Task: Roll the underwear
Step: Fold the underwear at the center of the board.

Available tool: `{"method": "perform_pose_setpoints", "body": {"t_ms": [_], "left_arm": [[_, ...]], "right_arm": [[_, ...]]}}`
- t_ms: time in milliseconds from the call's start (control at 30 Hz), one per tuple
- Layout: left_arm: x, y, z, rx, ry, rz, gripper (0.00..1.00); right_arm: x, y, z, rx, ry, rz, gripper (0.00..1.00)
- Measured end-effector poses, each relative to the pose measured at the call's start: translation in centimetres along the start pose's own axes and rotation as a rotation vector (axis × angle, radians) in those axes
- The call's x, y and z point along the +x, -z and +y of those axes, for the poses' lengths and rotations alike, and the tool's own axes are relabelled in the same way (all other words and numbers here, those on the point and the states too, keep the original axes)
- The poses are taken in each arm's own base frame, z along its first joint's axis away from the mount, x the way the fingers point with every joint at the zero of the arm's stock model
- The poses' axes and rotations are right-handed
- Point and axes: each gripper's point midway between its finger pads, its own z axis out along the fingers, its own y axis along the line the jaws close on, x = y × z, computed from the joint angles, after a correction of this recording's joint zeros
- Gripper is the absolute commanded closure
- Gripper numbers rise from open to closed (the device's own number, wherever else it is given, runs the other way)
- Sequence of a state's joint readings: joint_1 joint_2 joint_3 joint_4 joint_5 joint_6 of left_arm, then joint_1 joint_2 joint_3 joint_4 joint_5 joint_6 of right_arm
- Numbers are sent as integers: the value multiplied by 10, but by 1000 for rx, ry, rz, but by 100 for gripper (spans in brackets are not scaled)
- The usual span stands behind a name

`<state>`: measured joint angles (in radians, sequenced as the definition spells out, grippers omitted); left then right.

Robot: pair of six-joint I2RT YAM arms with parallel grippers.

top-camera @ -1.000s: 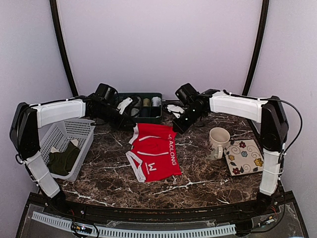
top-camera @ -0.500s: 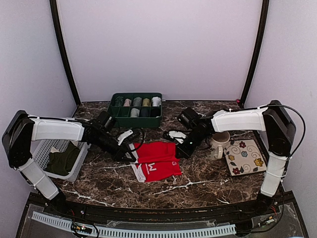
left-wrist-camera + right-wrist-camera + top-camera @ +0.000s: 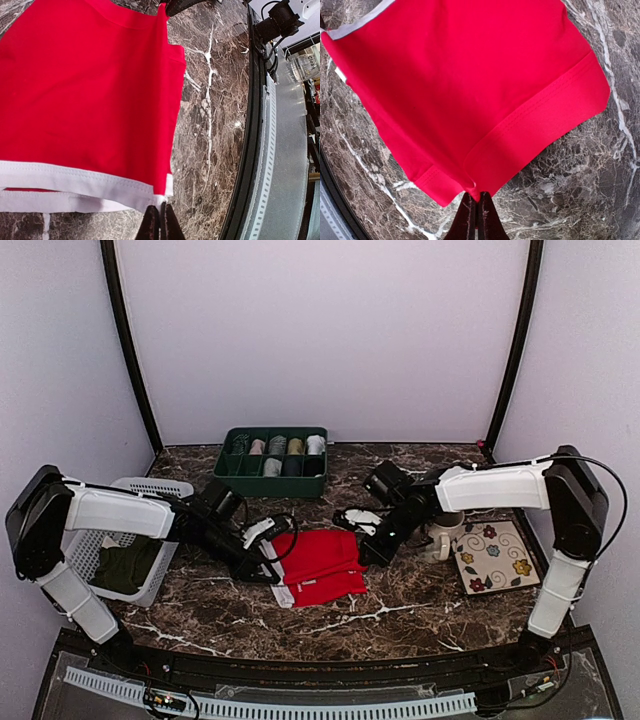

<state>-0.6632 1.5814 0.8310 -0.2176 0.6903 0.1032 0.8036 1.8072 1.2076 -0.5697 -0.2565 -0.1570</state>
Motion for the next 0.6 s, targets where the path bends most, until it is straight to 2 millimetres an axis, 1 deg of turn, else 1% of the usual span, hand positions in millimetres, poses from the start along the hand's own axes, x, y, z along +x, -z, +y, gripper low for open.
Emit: {"method": "perform_pose_setpoints", "body": {"t_ms": [133,367,400,500,600], "left_arm": [[3,-1,-5,9,-4,5,100],[8,-7,-11,13,-3,19,100],[8,-8,-11,11,-3,19,97],[10,-10,-9,-3,-1,21,83],[15,-12,-8,-3,5,28,71]], "right_arm": [[1,4,10,-12,17,-12,100],[18,-6,19,-32,18,27,100],[20,-7,20,-33,19,31,100],[24,-9,21,-37,17,41,86],[25,-9,24,-45,11,48,78]]}}
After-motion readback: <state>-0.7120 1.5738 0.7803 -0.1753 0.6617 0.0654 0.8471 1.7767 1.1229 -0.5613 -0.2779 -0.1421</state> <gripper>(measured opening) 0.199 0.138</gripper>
